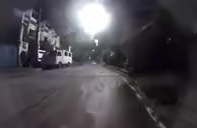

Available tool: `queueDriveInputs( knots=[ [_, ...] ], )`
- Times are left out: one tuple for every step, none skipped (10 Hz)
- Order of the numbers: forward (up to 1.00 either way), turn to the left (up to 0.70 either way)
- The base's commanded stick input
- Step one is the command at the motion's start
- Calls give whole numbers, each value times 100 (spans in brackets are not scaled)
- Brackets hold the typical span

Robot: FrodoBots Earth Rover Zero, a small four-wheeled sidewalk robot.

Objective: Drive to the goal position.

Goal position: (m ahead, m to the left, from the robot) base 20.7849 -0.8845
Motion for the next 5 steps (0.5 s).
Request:
queueDriveInputs(
  knots=[
    [60,0],
    [13,0],
    [70,0],
    [70,0],
    [70,-15]
  ],
)
